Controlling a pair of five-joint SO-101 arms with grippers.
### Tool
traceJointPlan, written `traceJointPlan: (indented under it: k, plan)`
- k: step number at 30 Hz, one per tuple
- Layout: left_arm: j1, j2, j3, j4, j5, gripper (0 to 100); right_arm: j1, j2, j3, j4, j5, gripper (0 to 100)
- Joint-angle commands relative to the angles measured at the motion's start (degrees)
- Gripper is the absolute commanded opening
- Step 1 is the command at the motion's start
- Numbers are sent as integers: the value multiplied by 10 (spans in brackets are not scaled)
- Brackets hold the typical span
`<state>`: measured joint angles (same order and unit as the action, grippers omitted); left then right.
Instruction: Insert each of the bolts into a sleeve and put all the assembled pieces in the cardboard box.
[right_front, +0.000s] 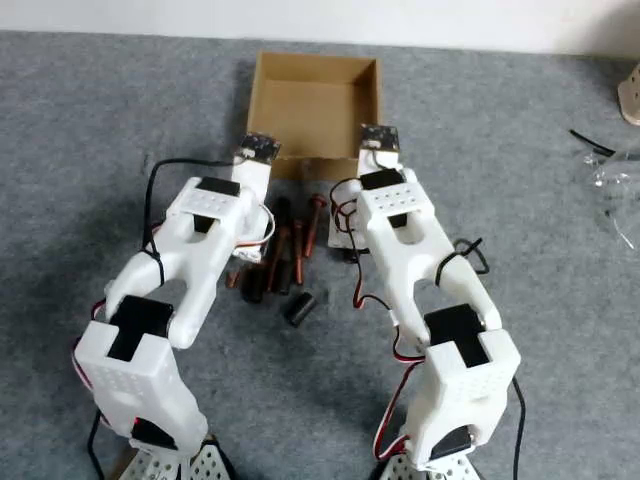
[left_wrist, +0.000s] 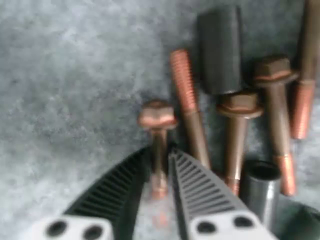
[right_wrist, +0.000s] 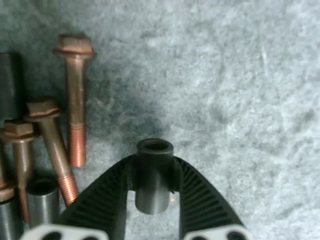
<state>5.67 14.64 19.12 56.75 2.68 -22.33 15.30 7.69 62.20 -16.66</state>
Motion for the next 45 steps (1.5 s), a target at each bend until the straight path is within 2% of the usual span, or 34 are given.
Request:
traceJointPlan:
  k: [1,5,8,13,18,24,31,34,39,45]
  plan:
    - [3,-2,-7,10,-5,7,8,-30,-6,-12,13,4]
    - [3,-7,-6,25,-14,6,8,-30,-6,-12,13,4]
    - [1,-10,1,21,-50,6,8,-30,-5,-12,13,4]
    - [-5,-59,30,21,-52,5,8,-35,-4,-8,13,4]
    - [-25,-207,114,17,-51,5,7,-52,-3,-3,13,4]
    - [-36,-453,271,-36,-51,5,8,-158,51,-1,14,4]
    - [-38,-719,404,-71,-55,5,-3,-324,219,-124,14,4]
    - [-36,-806,435,-73,-55,5,-26,-388,292,-182,47,4]
    - [-38,-896,444,-72,-55,5,-48,-466,393,-273,70,4]
    - [-36,-960,418,-95,-53,5,-56,-550,458,-317,91,4]
